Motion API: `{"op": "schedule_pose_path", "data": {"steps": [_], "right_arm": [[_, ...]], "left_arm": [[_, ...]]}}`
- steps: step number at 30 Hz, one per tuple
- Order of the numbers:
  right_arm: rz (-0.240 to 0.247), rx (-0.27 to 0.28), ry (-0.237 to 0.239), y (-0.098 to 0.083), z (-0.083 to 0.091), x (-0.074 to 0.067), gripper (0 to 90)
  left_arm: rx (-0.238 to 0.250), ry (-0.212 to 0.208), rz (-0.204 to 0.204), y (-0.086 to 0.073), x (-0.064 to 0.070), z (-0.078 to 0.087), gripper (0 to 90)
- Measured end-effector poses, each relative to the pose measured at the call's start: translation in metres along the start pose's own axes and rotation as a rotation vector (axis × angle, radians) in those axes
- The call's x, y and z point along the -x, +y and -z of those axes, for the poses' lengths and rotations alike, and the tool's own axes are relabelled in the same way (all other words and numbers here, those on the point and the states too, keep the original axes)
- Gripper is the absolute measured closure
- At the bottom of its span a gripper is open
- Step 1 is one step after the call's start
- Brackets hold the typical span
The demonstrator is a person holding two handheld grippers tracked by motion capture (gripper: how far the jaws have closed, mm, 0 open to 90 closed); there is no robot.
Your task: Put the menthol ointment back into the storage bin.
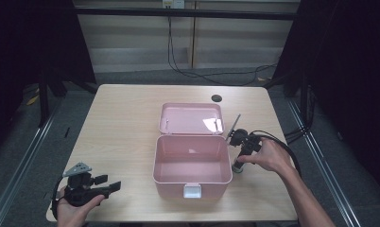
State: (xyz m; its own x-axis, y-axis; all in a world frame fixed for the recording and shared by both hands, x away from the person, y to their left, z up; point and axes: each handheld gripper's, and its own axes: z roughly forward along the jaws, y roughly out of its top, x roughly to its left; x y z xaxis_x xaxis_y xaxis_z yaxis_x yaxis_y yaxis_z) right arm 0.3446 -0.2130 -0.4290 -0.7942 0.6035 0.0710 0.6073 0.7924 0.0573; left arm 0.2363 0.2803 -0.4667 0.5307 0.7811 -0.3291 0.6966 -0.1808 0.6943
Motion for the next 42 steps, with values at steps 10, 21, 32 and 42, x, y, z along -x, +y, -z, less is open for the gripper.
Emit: {"op": "schedule_pose_path", "data": {"steps": [10,21,32,42], "right_arm": [[0.014,-0.026,0.001,0.001,0.0,-0.002,50.7],[0.033,-0.023,0.014,-0.003,0.008,-0.004,50.7],[0.058,-0.029,0.01,-0.003,0.019,-0.006,50.7],[0.067,-0.011,0.006,-0.006,0.034,-0.008,50.7]], "left_arm": [[-0.002,-0.003,-0.003,0.0,0.0,0.0,31.4],[-0.007,-0.001,-0.005,0.0,0.0,-0.001,31.2],[-0.006,0.002,0.003,0.0,-0.001,-0.001,27.5],[-0.021,0.015,-0.011,0.001,0.0,-0.002,20.6]]}}
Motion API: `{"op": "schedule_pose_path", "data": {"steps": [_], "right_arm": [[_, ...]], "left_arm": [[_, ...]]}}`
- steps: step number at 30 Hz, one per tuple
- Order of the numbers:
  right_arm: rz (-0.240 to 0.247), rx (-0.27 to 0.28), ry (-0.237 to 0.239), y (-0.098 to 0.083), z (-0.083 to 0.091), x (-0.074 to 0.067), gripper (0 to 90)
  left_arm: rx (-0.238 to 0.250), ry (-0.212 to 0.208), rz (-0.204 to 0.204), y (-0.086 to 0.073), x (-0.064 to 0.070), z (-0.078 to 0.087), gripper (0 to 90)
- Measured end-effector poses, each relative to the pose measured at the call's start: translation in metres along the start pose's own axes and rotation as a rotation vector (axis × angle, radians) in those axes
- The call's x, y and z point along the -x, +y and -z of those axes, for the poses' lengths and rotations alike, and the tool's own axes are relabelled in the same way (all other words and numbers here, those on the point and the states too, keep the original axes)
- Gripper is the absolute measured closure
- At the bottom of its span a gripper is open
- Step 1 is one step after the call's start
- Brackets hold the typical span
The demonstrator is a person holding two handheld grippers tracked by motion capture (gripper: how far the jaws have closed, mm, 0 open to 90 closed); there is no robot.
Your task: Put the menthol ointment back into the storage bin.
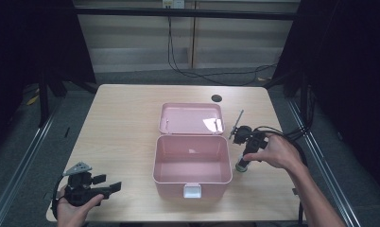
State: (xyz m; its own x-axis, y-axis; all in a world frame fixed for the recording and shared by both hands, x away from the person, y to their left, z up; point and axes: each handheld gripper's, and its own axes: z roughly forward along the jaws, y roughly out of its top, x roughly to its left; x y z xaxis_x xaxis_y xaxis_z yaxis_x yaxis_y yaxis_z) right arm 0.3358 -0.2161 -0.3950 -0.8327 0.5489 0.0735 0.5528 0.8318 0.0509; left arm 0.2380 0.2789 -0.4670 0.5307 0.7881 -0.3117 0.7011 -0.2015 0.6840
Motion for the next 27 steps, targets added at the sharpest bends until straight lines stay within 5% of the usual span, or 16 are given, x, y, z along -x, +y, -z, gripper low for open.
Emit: {"op": "schedule_pose_path", "data": {"steps": [27], "right_arm": [[-0.017,0.031,-0.007,-0.003,0.034,-0.001,50.7]], "left_arm": [[0.002,-0.035,0.003,-0.001,-0.002,0.001,16.8]]}}
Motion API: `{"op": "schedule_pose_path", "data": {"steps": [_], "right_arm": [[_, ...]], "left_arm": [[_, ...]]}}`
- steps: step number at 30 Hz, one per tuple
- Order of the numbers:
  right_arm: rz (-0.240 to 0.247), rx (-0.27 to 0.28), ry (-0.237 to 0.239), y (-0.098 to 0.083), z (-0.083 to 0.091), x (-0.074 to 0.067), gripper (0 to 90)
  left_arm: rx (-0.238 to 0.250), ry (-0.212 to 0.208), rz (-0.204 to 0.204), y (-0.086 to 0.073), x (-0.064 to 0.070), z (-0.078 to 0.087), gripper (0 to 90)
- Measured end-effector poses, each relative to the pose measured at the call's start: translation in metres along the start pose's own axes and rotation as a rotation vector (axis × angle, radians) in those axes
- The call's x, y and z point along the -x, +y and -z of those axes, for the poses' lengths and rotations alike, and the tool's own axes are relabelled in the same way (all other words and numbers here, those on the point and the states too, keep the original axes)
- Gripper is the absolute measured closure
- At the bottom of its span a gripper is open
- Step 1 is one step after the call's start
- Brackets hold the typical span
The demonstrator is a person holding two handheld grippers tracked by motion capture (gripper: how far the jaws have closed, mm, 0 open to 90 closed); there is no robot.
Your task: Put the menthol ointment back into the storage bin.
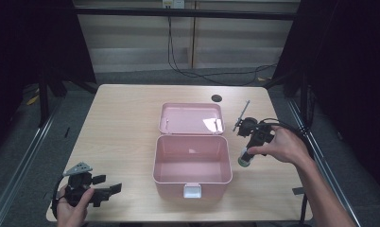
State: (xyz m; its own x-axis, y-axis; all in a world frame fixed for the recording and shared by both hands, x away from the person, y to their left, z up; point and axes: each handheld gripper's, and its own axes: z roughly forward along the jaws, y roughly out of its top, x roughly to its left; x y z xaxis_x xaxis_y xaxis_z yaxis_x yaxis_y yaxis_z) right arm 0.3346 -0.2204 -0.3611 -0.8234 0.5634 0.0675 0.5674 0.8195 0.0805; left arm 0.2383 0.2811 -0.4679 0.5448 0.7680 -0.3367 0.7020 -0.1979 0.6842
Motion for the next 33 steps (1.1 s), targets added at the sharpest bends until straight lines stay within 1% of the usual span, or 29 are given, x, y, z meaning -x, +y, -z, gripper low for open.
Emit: {"op": "schedule_pose_path", "data": {"steps": [2,4,7,8,13,17,18,19,23,24,25,28,29,33], "right_arm": [[-0.001,0.007,0.0,0.0,0.002,0.0,50.7],[0.01,0.001,-0.004,0.002,0.005,-0.001,50.7],[0.01,0.004,-0.008,0.003,0.008,-0.002,50.7],[0.009,0.021,-0.013,0.003,0.01,-0.003,50.8],[0.01,0.019,-0.019,0.005,0.012,-0.004,50.7],[0.01,0.034,-0.02,0.005,0.017,-0.004,50.7],[0.008,0.02,-0.026,0.004,0.021,-0.005,50.7],[0.008,0.02,-0.026,0.004,0.021,-0.005,50.7],[0.008,0.034,-0.026,0.003,0.027,-0.007,50.8],[0.009,0.039,-0.033,0.002,0.032,-0.008,50.8],[0.009,0.039,-0.033,0.002,0.032,-0.008,50.8],[0.01,0.057,-0.039,0.001,0.04,-0.008,50.8],[0.013,0.052,-0.045,0.001,0.042,-0.009,50.8],[0.014,0.066,-0.058,0.001,0.05,-0.013,50.8]], "left_arm": [[0.001,0.001,0.003,0.0,0.0,0.0,16.9],[-0.003,-0.002,0.004,0.0,-0.001,0.0,16.8],[0.0,0.0,0.003,0.0,-0.001,0.0,16.9],[0.0,0.0,0.007,0.0,0.0,0.0,16.9],[0.002,0.0,0.001,0.0,0.0,0.001,17.0],[0.0,0.001,0.002,0.0,0.0,0.001,17.0],[0.0,0.0,0.002,0.0,0.0,0.0,17.1],[0.0,0.0,0.002,0.0,0.0,0.0,17.3],[-0.001,0.002,0.004,0.0,0.0,0.001,17.3],[0.0,0.002,0.006,0.0,0.0,0.0,17.4],[0.0,0.002,0.006,0.0,0.0,0.0,17.3],[-0.001,0.002,0.006,0.0,0.0,0.0,17.4],[-0.004,0.004,0.003,0.0,0.0,0.0,17.4],[-0.008,0.002,0.002,0.0,0.0,-0.001,17.5]]}}
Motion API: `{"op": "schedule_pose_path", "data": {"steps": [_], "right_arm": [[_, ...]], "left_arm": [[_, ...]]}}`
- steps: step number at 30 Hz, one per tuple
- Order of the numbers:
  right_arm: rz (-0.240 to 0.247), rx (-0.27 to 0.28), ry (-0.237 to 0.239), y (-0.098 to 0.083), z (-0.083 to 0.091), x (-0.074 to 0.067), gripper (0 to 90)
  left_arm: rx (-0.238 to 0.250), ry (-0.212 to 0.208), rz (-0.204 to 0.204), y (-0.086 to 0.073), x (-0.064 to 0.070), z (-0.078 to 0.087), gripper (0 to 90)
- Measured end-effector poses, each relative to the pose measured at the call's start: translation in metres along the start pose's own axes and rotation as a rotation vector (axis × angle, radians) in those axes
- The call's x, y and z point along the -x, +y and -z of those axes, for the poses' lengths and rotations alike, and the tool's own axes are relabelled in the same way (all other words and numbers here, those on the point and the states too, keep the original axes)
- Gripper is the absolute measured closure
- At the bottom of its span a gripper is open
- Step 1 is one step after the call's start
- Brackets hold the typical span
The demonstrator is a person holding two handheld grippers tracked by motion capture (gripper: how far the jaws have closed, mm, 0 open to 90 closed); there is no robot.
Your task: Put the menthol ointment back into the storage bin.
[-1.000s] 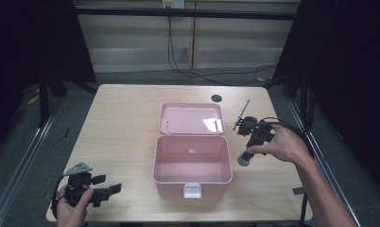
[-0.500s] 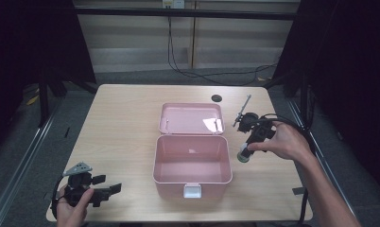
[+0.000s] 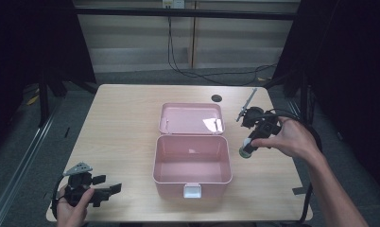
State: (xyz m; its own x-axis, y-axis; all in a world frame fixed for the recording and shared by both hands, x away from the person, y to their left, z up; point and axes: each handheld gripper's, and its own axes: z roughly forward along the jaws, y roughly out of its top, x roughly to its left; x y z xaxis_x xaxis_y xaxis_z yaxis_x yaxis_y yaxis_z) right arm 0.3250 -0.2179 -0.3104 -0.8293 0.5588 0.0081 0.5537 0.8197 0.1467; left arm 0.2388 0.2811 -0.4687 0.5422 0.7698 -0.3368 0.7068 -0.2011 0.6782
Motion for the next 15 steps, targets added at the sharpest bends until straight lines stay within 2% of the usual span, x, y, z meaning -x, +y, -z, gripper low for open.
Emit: {"op": "schedule_pose_path", "data": {"steps": [4,7,8,9,15], "right_arm": [[0.012,0.026,-0.005,0.002,0.011,-0.002,50.8],[0.017,0.067,0.005,0.003,0.018,-0.004,50.8],[0.017,0.067,0.005,0.003,0.018,-0.004,50.8],[0.025,0.09,0.008,0.003,0.02,-0.005,50.8],[0.055,0.112,0.015,0.011,0.022,-0.012,50.8]], "left_arm": [[-0.003,0.001,0.002,0.0,0.0,0.0,17.5],[-0.003,0.003,0.0,0.0,0.0,0.0,17.5],[-0.003,0.004,0.0,0.0,0.0,0.0,17.5],[-0.004,0.002,0.001,0.0,0.0,0.0,17.5],[-0.004,0.003,0.001,0.0,0.0,0.0,17.7]]}}
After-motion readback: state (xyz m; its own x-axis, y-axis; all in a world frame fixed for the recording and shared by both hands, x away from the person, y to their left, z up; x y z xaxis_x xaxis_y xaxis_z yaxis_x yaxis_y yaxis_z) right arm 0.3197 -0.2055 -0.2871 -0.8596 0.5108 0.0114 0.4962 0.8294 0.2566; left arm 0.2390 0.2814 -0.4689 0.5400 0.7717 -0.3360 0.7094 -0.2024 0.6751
